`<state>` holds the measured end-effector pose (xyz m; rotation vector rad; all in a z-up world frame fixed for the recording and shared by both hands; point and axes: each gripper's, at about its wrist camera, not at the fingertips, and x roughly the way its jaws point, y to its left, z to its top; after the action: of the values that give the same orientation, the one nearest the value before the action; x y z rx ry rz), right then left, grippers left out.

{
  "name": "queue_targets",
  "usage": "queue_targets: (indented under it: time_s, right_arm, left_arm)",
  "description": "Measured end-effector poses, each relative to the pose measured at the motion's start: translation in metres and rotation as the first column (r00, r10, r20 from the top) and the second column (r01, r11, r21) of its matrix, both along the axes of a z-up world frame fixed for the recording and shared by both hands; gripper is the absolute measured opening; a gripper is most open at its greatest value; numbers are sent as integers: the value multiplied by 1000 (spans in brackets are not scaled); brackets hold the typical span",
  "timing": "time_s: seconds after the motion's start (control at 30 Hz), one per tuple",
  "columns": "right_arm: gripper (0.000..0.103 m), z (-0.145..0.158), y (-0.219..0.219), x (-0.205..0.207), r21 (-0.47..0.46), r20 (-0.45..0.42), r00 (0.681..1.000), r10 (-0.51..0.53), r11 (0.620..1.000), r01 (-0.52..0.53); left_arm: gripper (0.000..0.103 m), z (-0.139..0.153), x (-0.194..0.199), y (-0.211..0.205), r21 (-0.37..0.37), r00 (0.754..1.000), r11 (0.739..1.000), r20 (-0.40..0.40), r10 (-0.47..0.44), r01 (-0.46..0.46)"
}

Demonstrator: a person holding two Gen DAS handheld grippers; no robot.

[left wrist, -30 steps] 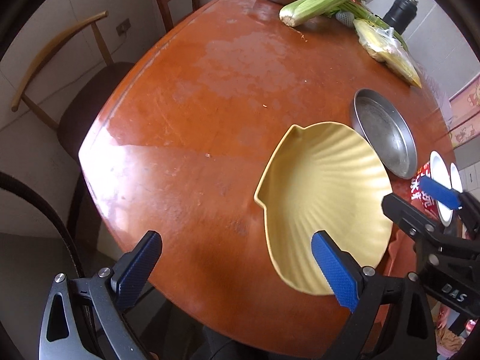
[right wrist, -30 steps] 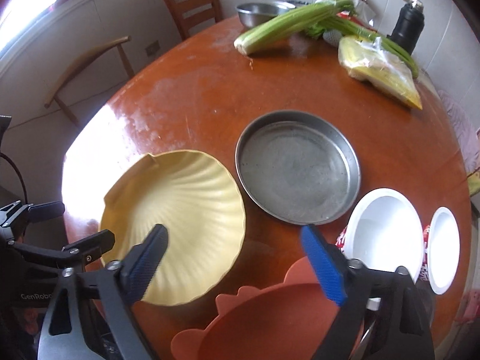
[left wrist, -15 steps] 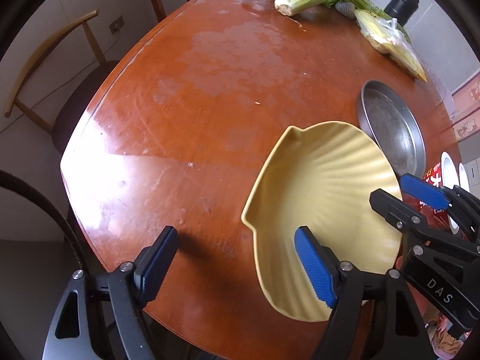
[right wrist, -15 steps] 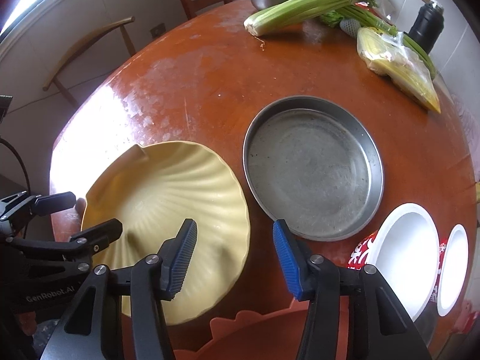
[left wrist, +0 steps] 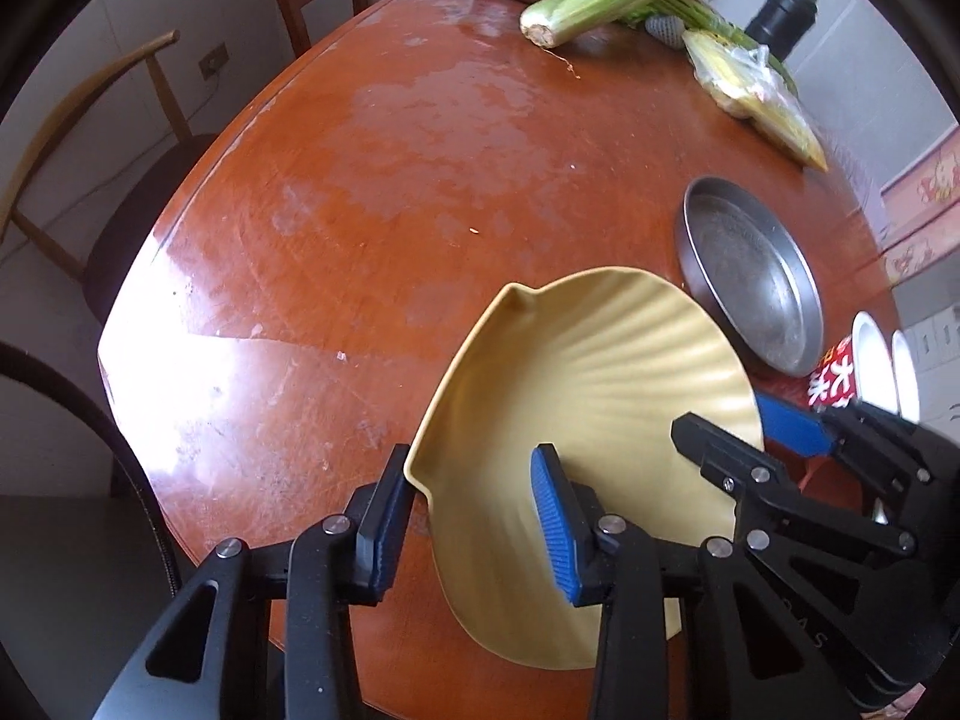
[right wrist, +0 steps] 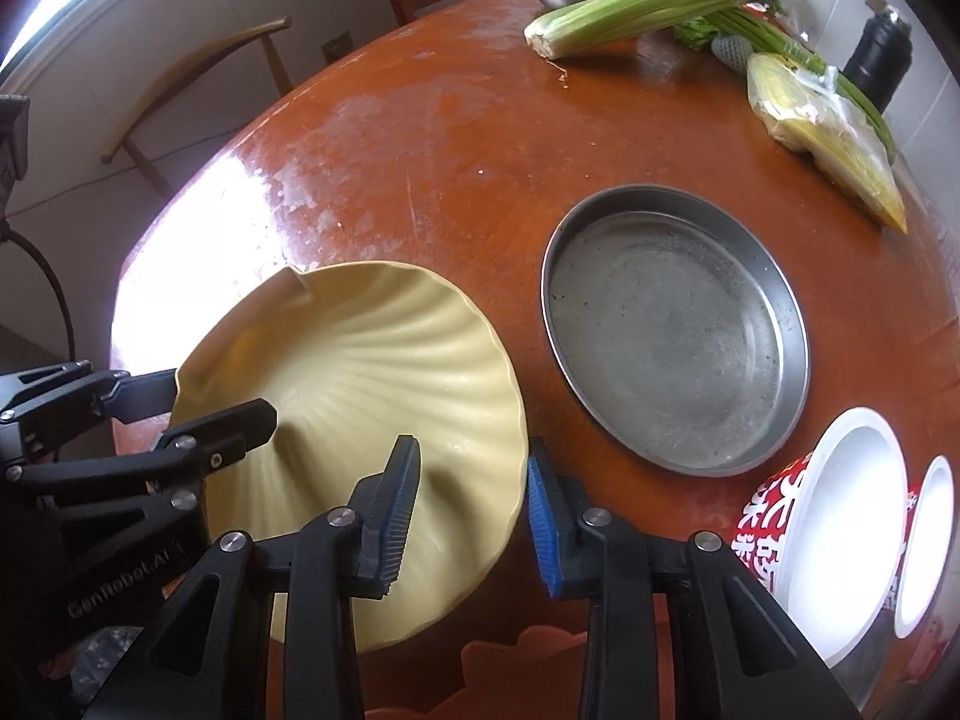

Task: Organize plates and bowls

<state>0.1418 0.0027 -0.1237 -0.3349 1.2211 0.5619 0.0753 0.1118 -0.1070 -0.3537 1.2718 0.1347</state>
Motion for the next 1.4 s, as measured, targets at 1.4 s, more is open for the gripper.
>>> queue_targets:
  time_s: [1.4]
  right_arm:
    - [38, 14, 35, 72, 120, -50, 996, -79, 989, 85]
  left_arm:
    - [40, 1, 98, 51, 72, 1000, 997, 31, -6, 4]
